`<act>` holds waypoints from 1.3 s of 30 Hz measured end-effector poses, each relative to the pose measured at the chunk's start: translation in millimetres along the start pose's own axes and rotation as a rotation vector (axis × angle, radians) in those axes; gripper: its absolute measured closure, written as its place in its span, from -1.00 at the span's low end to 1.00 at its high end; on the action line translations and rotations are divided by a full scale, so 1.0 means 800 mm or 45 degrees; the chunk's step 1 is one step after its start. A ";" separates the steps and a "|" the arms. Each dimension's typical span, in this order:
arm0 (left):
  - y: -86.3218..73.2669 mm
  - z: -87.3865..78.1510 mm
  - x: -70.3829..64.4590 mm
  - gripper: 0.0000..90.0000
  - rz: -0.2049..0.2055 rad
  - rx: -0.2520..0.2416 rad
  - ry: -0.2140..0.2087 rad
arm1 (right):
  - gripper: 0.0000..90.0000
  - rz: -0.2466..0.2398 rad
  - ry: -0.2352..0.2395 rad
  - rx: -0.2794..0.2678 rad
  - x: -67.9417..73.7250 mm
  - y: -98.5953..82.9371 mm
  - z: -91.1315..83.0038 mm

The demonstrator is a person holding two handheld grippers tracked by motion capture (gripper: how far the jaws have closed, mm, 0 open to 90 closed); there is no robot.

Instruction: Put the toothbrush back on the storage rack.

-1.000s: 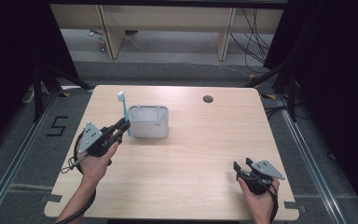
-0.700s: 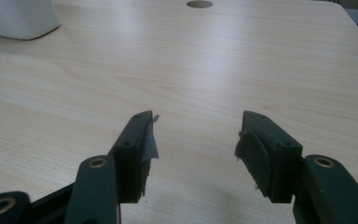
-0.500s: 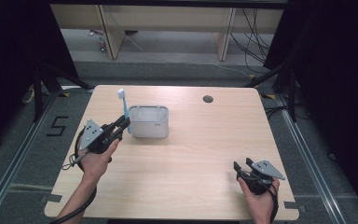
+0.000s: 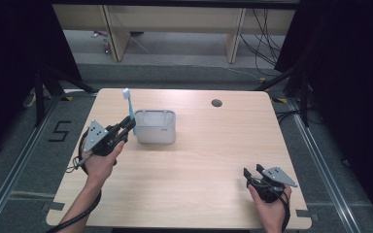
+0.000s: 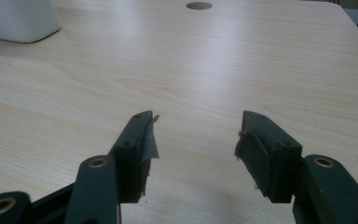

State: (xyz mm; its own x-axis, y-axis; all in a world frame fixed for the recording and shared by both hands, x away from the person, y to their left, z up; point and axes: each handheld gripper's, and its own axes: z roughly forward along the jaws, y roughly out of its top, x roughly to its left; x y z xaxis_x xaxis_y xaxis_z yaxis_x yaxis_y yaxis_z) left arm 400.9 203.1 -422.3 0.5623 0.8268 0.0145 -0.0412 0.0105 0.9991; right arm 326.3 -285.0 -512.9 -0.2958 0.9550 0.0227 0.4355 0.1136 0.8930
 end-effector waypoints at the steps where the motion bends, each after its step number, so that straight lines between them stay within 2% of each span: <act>1: 0.000 0.001 0.000 0.75 -0.007 -0.002 0.002 | 0.01 0.000 0.000 0.000 0.000 0.000 0.000; 3: 0.000 0.003 0.001 0.75 0.002 0.003 -0.002 | 0.01 0.058 0.017 0.004 0.004 -0.001 0.001; 4: -0.001 0.004 0.001 0.75 -0.002 0.002 -0.001 | 0.01 0.058 0.017 0.004 0.004 -0.001 0.001; 5: -0.001 0.005 0.001 0.75 -0.002 0.005 -0.002 | 0.01 0.017 0.016 0.009 0.000 0.000 0.001; 9: -0.003 0.009 0.001 0.75 -0.008 0.010 0.002 | 0.01 0.009 0.014 0.007 0.000 0.000 0.001; 23: -0.004 0.021 0.006 0.75 -0.015 0.019 0.006 | 0.01 0.008 0.014 0.009 0.000 0.000 0.001; 27: -0.004 0.024 0.008 0.75 -0.016 0.023 0.009 | 0.01 0.015 0.036 -0.007 0.001 0.000 0.003; 29: -0.004 0.025 0.009 0.75 -0.020 0.022 0.015 | 0.01 -0.008 0.010 -0.008 0.000 0.000 0.002; 35: -0.003 0.029 0.012 0.75 -0.023 0.024 0.023 | 0.01 0.006 0.026 -0.006 0.001 0.000 0.003; 37: -0.003 0.030 0.013 0.75 -0.027 0.021 0.024 | 0.01 -0.012 0.012 -0.006 0.000 0.000 0.002; 39: -0.002 0.031 0.013 0.75 -0.025 0.023 0.025 | 0.01 0.006 0.026 -0.005 0.001 0.000 0.003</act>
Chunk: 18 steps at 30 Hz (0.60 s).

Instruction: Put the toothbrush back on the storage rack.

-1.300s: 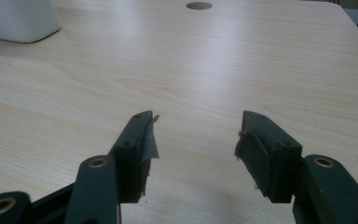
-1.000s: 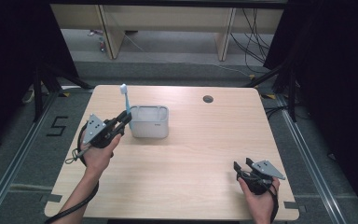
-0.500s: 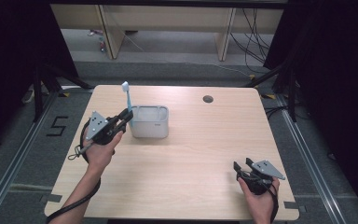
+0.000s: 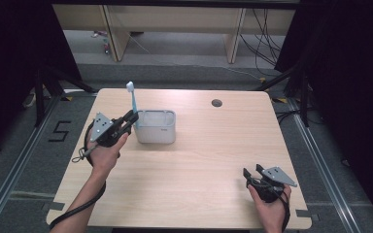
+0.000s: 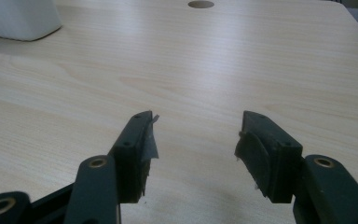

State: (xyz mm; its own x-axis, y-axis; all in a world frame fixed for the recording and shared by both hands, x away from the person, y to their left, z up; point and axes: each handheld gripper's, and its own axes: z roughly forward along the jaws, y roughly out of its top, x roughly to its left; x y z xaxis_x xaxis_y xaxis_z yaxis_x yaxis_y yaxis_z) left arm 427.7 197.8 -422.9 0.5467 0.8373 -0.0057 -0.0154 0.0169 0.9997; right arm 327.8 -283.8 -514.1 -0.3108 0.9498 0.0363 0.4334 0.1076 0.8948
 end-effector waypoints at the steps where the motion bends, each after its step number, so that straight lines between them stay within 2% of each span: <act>1: 0.000 0.002 0.000 0.75 0.001 0.001 0.000 | 0.01 -0.014 -0.008 0.000 -0.001 0.000 -0.001; 12: 0.002 0.006 0.004 0.75 0.007 0.002 0.012 | 0.01 0.000 0.001 0.000 0.000 0.000 0.000; 14: 0.002 0.007 0.005 0.75 0.004 0.002 0.015 | 0.01 -0.018 -0.012 0.000 -0.001 0.000 -0.001; 18: 0.003 0.010 0.006 0.75 0.003 -0.001 0.014 | 0.01 0.008 0.002 0.014 0.000 0.000 -0.002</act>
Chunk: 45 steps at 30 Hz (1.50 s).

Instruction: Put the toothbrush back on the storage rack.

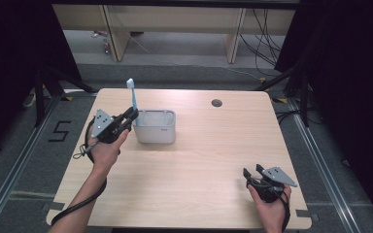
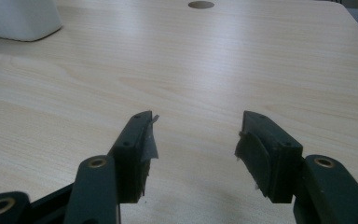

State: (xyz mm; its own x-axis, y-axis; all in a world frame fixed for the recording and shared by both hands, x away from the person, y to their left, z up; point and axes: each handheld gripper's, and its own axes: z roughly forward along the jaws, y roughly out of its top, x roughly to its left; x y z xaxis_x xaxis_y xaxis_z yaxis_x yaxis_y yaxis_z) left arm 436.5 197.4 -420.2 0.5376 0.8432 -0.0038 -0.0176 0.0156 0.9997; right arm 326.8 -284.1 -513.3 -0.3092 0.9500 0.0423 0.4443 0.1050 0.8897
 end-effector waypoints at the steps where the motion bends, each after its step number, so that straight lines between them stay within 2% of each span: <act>1: 0.000 0.000 0.000 0.75 0.001 0.000 -0.001 | 0.01 0.000 0.000 0.002 0.000 0.000 0.000; 6: 0.001 0.004 0.001 0.75 -0.002 0.001 0.001 | 0.01 -0.007 -0.002 -0.019 0.000 0.000 0.002; 10: 0.002 0.008 0.001 0.75 -0.002 -0.001 0.003 | 0.01 -0.017 -0.010 -0.004 0.000 0.000 0.000; 13: 0.002 0.009 0.002 0.75 0.000 0.005 0.006 | 0.01 0.005 0.014 -0.013 0.001 -0.001 0.002; 17: 0.001 0.010 0.005 0.75 -0.006 0.003 0.015 | 0.00 -0.016 -0.009 0.001 0.000 0.000 0.000; 18: 0.002 0.010 0.006 0.75 -0.006 0.005 0.017 | 0.00 -0.008 -0.002 -0.020 0.000 0.000 0.002; 24: 0.002 0.011 0.010 0.75 -0.007 0.005 0.030 | 0.00 0.000 0.002 -0.015 0.001 0.000 0.002; 34: -0.006 0.017 0.015 0.75 -0.006 0.027 0.041 | 0.00 -0.003 -0.003 -0.013 0.001 -0.001 0.002; 35: -0.006 0.017 0.015 0.75 -0.007 0.029 0.042 | 0.00 -0.021 -0.016 -0.020 0.000 0.000 0.001; 36: -0.007 0.018 0.015 0.75 -0.006 0.032 0.043 | 0.00 -0.006 0.008 -0.017 0.000 -0.001 0.002; 37: -0.008 0.019 0.016 0.75 -0.005 0.034 0.045 | 0.00 -0.012 -0.005 0.002 0.000 0.000 0.000; 38: -0.009 0.019 0.016 0.75 -0.006 0.037 0.045 | 0.00 -0.009 -0.004 -0.020 0.000 0.000 0.002; 45: -0.012 0.020 0.016 0.75 -0.006 0.048 0.047 | 0.00 -0.006 -0.005 -0.016 0.001 -0.001 0.002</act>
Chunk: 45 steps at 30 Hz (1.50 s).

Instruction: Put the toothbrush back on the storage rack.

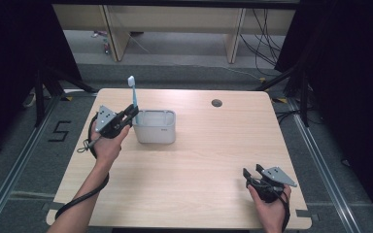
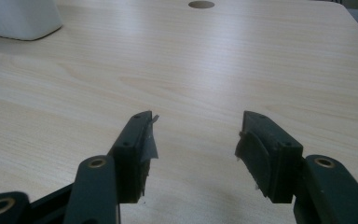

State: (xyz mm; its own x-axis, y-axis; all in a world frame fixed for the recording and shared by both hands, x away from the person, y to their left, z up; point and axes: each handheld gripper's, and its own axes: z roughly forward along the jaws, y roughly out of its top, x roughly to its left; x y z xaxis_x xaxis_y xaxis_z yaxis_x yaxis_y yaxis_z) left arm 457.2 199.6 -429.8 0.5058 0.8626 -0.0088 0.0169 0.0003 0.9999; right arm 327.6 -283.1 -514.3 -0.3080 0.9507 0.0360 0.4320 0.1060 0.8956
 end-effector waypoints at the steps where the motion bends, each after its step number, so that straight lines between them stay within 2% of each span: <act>1: 0.000 0.000 0.000 0.75 0.000 0.001 0.000 | 0.00 0.000 -0.001 0.000 0.000 0.000 0.000; 22: -0.003 0.004 0.001 0.75 -0.002 0.011 0.010 | 0.01 -0.007 -0.003 0.019 0.000 0.001 -0.001; 45: -0.016 0.007 0.004 0.75 -0.004 0.073 0.027 | 0.01 -0.008 -0.006 0.020 0.001 0.001 -0.001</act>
State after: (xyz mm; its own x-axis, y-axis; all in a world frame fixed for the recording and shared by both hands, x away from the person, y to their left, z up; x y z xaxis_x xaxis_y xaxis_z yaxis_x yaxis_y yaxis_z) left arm 463.5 199.6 -443.1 0.4876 0.8730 -0.0107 0.0681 -0.0258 0.9973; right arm 327.0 -282.9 -513.5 -0.3071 0.9513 0.0282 0.4435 0.1168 0.8887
